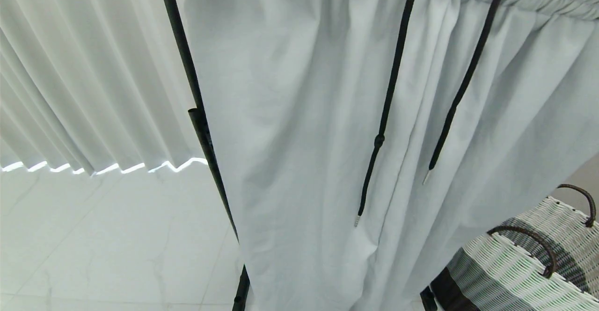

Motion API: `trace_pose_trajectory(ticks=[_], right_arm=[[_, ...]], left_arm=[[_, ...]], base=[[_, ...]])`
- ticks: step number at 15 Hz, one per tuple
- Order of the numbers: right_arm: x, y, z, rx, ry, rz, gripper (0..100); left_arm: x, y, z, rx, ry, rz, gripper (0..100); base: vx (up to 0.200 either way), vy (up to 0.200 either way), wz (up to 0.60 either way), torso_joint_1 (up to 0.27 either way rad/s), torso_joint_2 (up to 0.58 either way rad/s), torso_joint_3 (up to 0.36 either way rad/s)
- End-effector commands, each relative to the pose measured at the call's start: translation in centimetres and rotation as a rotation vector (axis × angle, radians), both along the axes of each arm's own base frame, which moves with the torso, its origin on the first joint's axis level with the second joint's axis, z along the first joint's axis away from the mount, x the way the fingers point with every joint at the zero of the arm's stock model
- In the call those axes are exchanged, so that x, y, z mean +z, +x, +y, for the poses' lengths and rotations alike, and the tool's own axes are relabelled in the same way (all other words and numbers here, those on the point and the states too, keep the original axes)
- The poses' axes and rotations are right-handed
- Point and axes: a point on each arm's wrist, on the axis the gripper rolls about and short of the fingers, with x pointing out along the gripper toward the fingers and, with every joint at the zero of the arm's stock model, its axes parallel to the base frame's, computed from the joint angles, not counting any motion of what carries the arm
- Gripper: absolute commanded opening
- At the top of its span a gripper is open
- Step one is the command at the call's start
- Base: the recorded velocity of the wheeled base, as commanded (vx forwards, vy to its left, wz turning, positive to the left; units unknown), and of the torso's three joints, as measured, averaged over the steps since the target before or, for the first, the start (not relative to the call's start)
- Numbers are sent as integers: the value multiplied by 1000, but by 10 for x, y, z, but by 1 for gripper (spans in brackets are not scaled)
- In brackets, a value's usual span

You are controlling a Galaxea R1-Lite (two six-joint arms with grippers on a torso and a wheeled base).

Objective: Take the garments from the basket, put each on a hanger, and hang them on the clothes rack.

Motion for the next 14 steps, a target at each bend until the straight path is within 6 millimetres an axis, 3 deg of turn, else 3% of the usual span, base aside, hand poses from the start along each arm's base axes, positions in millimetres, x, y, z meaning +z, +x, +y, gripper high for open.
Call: trace_pose_trajectory(ticks=[1, 3, 7, 14], right_arm=[[2, -16, -21, 60, 36, -15, 0], [-6, -20, -2, 199, 6, 42, 0], [-12, -19, 21, 254, -39, 64, 0], [-11, -14, 16, 182, -31, 61, 0]], left_arm=[[-5, 17, -17, 23, 18, 14, 0], [-11, 29, -30, 35, 19, 19, 0], [-11, 29, -30, 34, -3, 34, 0], [-14, 23, -18, 41, -8, 84, 0]], base=[[0, 0, 0, 0, 0, 0], [0, 0, 0, 0, 0, 0], [0, 0, 0, 0, 0, 0], [0, 0, 0, 0, 0, 0]])
